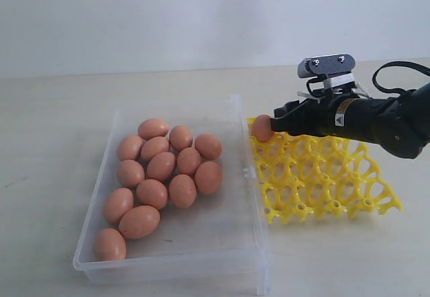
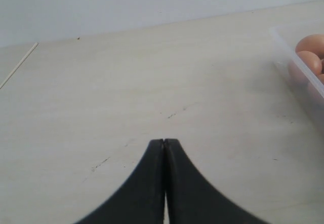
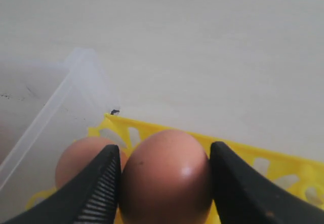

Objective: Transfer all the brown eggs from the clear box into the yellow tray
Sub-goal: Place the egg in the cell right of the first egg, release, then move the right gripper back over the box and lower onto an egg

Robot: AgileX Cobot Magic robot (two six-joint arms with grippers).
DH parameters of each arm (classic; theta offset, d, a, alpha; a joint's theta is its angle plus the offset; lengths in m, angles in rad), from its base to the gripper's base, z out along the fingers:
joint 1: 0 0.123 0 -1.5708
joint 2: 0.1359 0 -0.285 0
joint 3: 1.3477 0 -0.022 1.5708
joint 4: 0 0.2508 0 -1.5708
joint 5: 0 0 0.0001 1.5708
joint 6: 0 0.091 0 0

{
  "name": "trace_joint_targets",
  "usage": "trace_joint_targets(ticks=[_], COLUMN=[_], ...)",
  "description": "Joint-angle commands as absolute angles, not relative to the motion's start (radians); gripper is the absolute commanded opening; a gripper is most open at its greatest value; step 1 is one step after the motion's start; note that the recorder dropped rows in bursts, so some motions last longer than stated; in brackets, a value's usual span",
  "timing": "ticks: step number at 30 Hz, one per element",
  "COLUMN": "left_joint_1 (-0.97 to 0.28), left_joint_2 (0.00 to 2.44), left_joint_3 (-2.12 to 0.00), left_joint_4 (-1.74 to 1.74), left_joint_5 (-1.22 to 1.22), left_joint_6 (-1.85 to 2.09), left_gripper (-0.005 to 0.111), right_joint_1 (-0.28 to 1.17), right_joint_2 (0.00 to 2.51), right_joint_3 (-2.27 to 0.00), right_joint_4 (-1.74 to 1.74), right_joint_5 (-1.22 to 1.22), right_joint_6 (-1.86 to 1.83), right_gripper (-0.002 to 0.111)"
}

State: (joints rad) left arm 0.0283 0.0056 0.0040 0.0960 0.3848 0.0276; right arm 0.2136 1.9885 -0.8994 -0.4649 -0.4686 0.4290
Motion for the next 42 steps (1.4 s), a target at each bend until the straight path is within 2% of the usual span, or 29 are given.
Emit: trace_joint_targets(ticks=[1,4,6,13,15,25,31,34,38,42], left_joint_1=[0.031,0.031,0.031,0.031,0.031,0.031,0.031,0.031,0.031,0.031], left_joint_2=[0.0,0.0,0.0,0.0,0.0,0.0,0.0,0.0,0.0,0.0], left_joint_3=[0.0,0.0,0.0,0.0,0.0,0.0,0.0,0.0,0.0,0.0], left_joint_4=[0.095,0.095,0.095,0.095,0.095,0.095,0.095,0.095,0.095,0.095], left_joint_5=[0.379,0.379,0.379,0.379,0.379,0.379,0.379,0.379,0.379,0.379], left_joint_6=[0.023,0.023,0.023,0.023,0.023,0.023,0.023,0.023,0.023,0.023], left_gripper=[0.0,0.0,0.0,0.0,0.0,0.0,0.0,0.0,0.0,0.0], right_joint_1=[0.209,0.209,0.209,0.209,0.209,0.209,0.216,0.235,0.307,0.389], right_joint_2=[1.989,1.989,1.989,1.989,1.989,1.97,1.855,1.775,1.684,1.654], right_joint_3=[-0.906,-0.906,-0.906,-0.906,-0.906,-0.906,-0.906,-0.919,-0.984,-1.057], right_joint_4=[-0.473,-0.473,-0.473,-0.471,-0.471,-0.471,-0.512,-0.646,-1.115,-1.563], right_joint_5=[-0.484,-0.484,-0.484,-0.486,-0.486,-0.431,-0.393,-0.375,-0.308,-0.448], right_joint_6=[0.431,0.431,0.442,0.456,0.458,0.533,0.659,0.806,1.283,1.802], right_gripper=[0.0,0.001,0.008,0.055,0.062,0.062,0.062,0.06,0.049,0.037])
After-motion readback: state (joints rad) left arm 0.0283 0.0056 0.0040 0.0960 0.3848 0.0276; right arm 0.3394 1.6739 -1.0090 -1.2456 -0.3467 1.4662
